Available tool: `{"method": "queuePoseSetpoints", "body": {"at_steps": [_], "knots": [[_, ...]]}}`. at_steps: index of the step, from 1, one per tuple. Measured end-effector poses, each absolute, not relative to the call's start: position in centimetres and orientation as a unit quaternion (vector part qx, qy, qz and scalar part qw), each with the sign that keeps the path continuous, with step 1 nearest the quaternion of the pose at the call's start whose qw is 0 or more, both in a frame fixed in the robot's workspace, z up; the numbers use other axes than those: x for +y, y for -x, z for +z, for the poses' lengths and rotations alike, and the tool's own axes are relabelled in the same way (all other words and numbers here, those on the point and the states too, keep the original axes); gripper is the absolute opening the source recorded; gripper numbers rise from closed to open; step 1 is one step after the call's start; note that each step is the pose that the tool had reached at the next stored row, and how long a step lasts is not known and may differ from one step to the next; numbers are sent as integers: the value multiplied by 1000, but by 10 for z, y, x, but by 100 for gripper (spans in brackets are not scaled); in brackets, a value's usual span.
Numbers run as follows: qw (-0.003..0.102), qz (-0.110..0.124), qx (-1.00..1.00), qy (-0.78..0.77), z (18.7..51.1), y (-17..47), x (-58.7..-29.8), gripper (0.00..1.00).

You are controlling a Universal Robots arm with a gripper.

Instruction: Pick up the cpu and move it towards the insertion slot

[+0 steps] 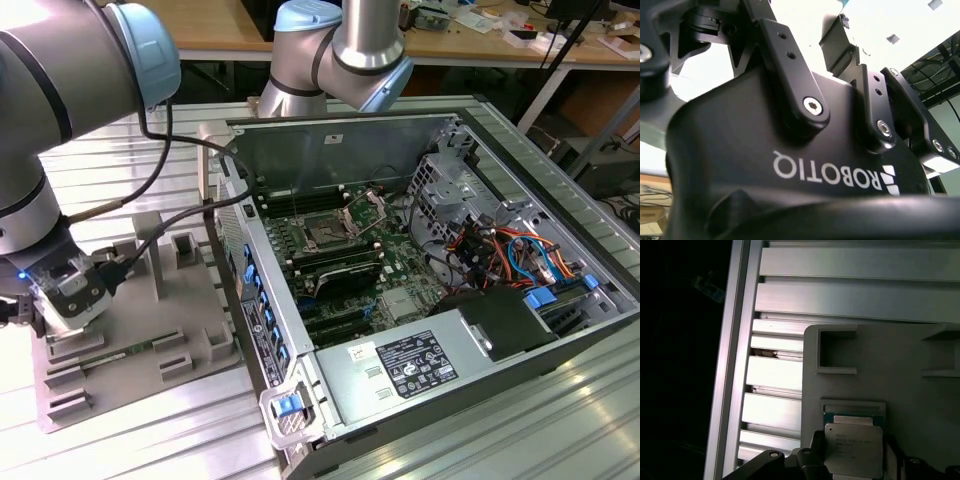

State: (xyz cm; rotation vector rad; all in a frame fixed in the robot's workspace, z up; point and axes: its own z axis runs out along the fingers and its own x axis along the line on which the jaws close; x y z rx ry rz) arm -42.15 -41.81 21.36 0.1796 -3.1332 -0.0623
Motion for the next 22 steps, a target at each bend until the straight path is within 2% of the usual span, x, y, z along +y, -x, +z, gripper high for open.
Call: {"method": "queuePoseSetpoints", "body": {"at_steps": [22], "knots": [[1, -20, -998, -57, 229, 422, -418, 55]]}}
